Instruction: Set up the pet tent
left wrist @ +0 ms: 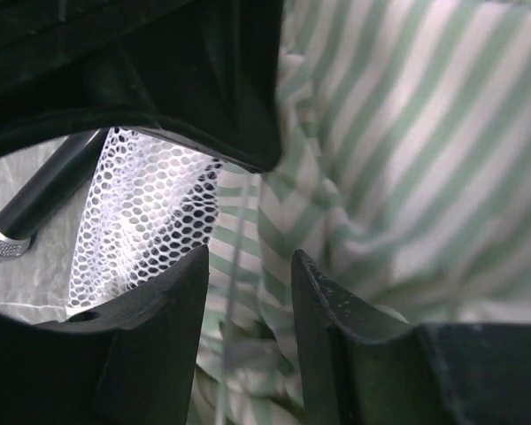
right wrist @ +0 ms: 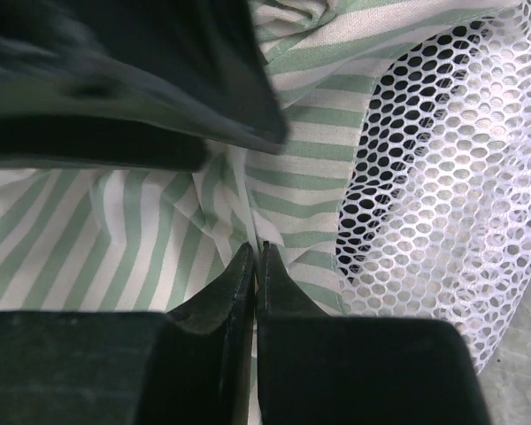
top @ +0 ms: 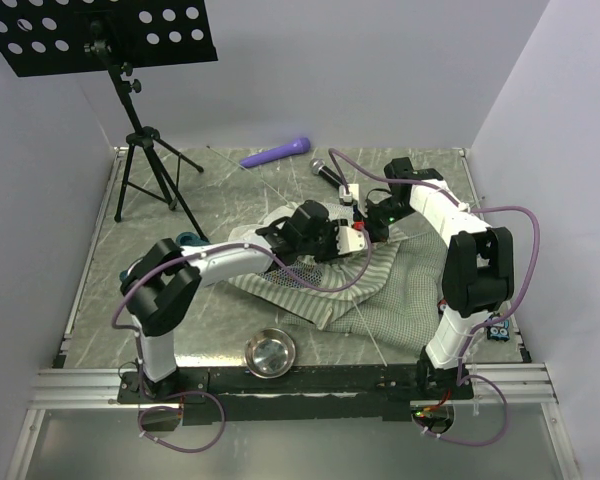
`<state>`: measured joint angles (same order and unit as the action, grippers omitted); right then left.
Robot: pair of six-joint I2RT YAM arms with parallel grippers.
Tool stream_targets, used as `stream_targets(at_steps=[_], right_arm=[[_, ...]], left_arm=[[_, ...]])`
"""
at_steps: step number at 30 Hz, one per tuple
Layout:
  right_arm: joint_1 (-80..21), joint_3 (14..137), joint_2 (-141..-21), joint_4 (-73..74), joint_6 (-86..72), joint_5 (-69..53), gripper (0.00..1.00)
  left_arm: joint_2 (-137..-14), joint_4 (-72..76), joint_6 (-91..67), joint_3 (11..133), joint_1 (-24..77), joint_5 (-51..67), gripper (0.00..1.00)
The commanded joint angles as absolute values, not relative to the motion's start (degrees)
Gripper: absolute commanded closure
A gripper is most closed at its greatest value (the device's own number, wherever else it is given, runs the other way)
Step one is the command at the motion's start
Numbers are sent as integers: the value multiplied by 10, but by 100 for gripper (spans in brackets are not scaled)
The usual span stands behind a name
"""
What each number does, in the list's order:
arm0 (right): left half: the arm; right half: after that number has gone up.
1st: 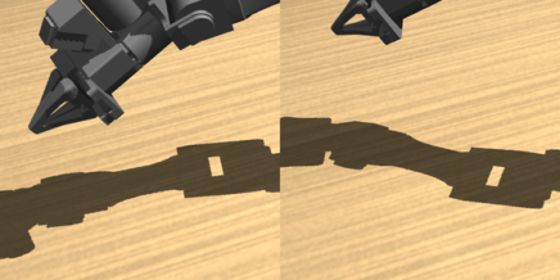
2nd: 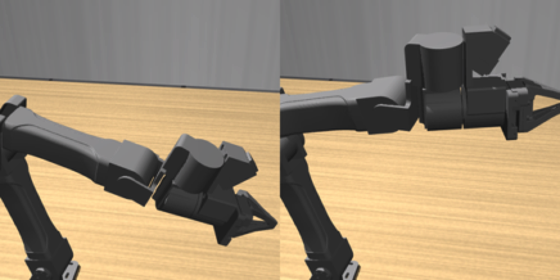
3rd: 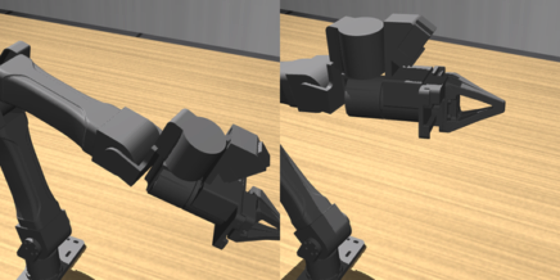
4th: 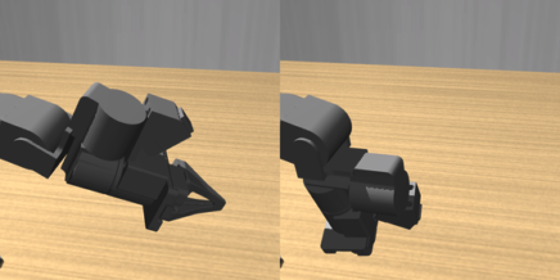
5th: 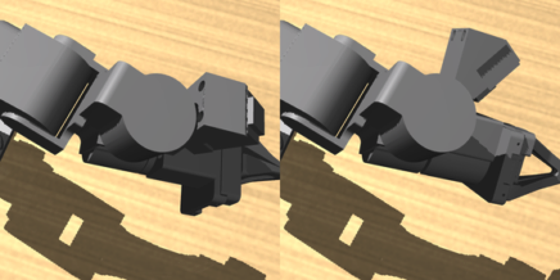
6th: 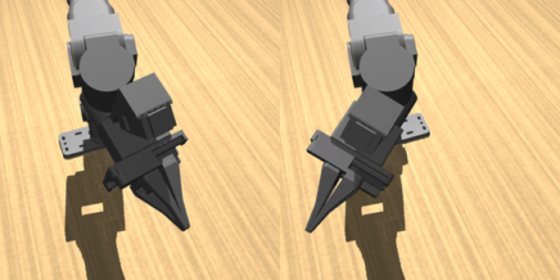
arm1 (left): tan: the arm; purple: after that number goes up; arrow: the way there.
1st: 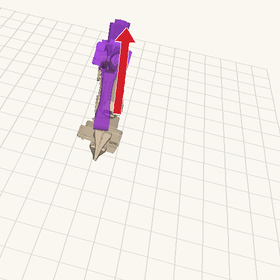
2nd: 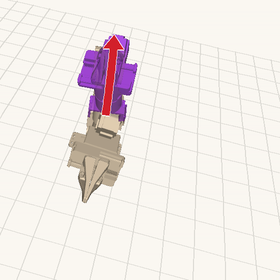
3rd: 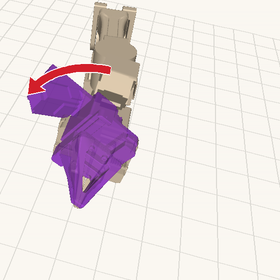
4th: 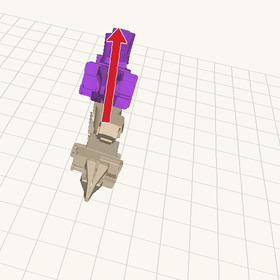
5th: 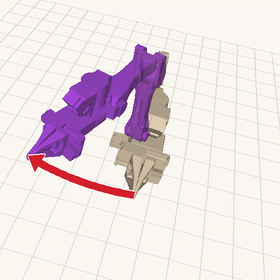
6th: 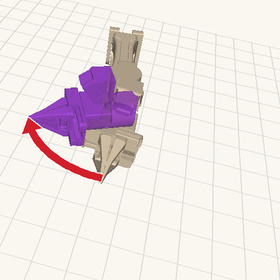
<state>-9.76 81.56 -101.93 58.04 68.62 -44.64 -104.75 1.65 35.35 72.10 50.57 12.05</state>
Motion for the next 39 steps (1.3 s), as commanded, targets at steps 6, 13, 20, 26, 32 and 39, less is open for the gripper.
stream_targets(at_steps=[6, 13, 20, 26, 32, 39], right_arm=[[-82, 856, -1022, 617, 664, -492, 100], [-61, 858, -1030, 638, 697, -470, 100], [-33, 850, -1046, 635, 723, -430, 85], [-3, 850, -1042, 624, 736, -402, 64], [40, 920, -1027, 654, 683, -436, 60], [73, 1011, -951, 658, 500, -541, 28]], left_arm=[[-1070, -24, 400, 744, 507, 108, 76], [-1064, -90, 389, 750, 497, 104, 99], [-1018, -60, 367, 702, 481, 122, 99], [-998, -57, 360, 700, 474, 122, 99], [-986, -77, 339, 736, 473, 129, 99], [-971, -111, 310, 792, 470, 113, 99]])
